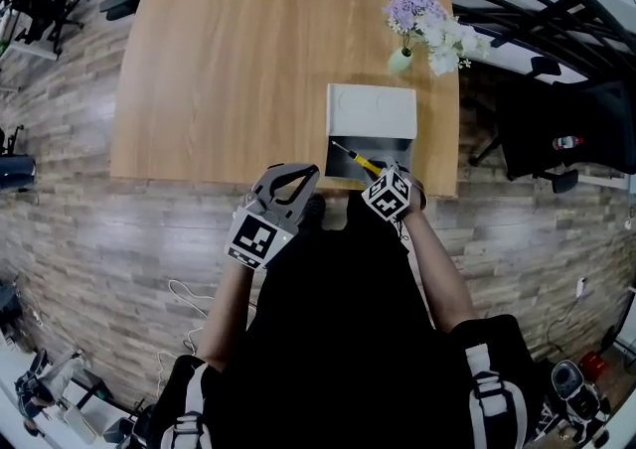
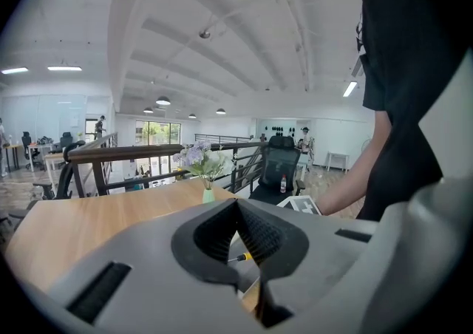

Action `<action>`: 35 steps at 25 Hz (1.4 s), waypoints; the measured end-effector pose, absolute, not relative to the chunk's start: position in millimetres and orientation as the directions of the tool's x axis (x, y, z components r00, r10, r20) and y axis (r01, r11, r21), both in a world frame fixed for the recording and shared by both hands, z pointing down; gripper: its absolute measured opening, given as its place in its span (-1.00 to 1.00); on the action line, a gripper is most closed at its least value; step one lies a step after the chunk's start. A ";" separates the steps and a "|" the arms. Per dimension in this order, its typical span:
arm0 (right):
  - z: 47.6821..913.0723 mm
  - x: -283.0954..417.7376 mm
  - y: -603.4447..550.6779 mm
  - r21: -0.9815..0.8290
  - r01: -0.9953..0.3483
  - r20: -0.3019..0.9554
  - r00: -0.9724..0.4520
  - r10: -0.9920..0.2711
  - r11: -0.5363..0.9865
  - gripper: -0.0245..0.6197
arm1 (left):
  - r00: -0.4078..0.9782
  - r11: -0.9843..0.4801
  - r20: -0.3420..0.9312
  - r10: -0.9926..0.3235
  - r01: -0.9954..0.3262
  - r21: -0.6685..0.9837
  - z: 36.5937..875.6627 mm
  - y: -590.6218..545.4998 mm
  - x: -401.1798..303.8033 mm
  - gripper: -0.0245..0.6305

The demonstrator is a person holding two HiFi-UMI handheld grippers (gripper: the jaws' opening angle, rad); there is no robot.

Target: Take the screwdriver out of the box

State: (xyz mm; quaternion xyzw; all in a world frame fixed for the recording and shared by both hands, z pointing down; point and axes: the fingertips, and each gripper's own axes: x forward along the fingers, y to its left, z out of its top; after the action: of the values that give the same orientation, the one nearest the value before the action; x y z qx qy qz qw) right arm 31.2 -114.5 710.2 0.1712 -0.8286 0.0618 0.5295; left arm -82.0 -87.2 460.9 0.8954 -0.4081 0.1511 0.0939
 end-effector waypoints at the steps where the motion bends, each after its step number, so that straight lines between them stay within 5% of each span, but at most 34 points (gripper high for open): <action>1: 708.0 30.9 -113.3 0.082 -0.359 0.895 -0.383 -0.227 0.930 -0.65 | 0.626 -0.647 0.331 -0.706 -0.760 0.059 458.9 -86.8 -83.0 -0.86; 35: 600.9 43.8 -77.0 0.227 -0.648 0.725 -0.386 -0.570 0.727 -0.65 | 0.772 -0.794 0.273 -0.574 -0.606 0.045 459.5 -42.2 -79.4 -0.86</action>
State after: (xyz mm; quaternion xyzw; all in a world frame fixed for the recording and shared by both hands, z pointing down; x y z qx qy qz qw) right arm 43.8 -77.0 600.9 0.3664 -0.8312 0.0466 0.4155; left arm -79.4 -42.2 459.5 0.9390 -0.3143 0.1237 0.0653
